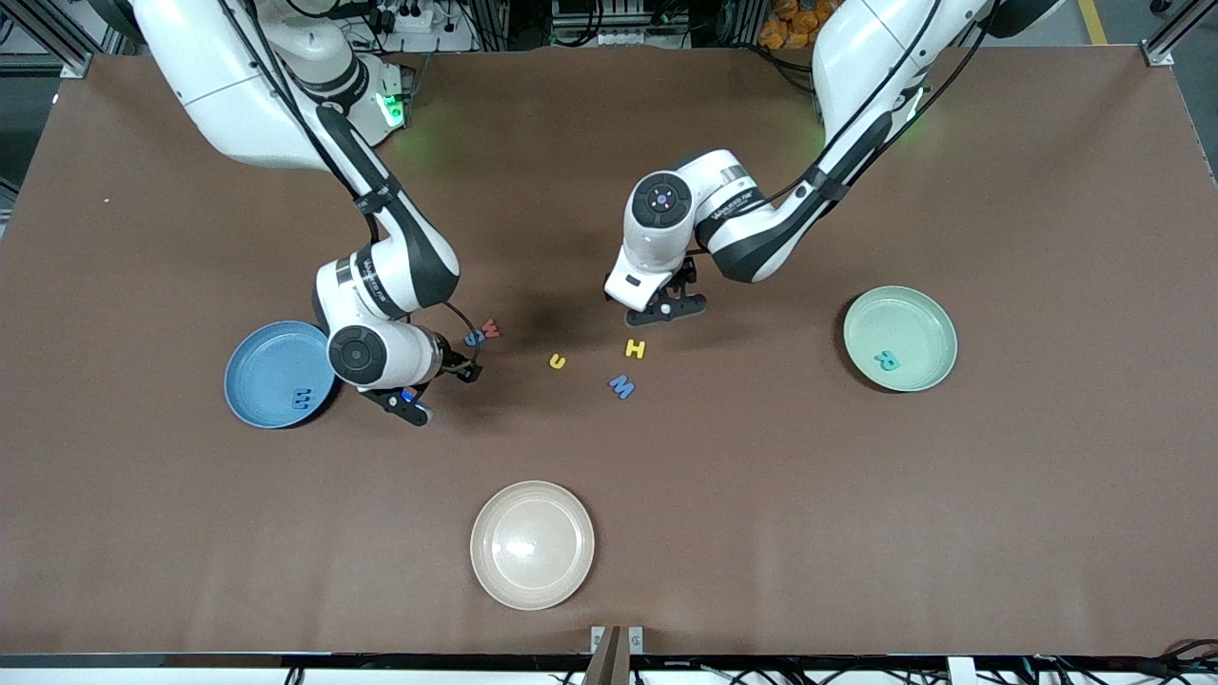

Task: Sort upper and lower case letters into plates
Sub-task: 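Grasp the pink Q with the left gripper while the right gripper grasps the 6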

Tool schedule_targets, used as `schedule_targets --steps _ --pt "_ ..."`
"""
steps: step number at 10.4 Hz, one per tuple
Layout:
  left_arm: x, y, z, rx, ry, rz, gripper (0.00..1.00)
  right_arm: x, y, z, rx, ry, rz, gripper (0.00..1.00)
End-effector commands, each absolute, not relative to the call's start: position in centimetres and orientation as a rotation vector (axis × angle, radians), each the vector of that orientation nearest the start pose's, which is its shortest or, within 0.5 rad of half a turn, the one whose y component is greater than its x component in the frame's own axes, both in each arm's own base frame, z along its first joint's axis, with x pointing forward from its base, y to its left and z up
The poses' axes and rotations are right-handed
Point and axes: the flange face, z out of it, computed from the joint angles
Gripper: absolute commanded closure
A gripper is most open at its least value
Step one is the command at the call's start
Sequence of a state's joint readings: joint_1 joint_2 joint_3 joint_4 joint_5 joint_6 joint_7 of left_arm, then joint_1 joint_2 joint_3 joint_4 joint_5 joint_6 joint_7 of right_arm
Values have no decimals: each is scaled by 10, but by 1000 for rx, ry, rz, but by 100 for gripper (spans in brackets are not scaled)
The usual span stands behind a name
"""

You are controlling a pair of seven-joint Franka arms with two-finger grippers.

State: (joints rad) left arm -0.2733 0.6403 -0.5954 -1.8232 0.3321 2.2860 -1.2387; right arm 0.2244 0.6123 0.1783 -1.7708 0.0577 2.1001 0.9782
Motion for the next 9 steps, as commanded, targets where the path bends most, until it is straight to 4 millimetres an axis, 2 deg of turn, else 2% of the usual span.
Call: schedule_targets --steps 1,2,4,5,6,7,8,9 --pt "439 -479 216 -3175 -347 146 0 571 252 202 -2929 1263 483 19" --pt "437 -480 212 -3190 -360 144 0 566 257 198 -2906 1335 470 19" --pt "433 -480 197 -3180 -358 171 0 556 257 188 -2895 1352 450 19" --pt "431 -480 193 -3175 -356 169 0 547 263 183 -2880 1384 422 19" --pt "429 -482 187 -3172 -350 167 0 539 278 181 -2887 1378 383 19" --pt "424 -484 182 -3160 -333 159 0 539 277 186 -2881 1381 369 20" --pt "427 -480 179 -3150 -346 156 0 533 276 189 -2882 1371 344 21" --pt "422 -485 177 -3151 -343 159 0 526 272 193 -2874 1361 313 21"
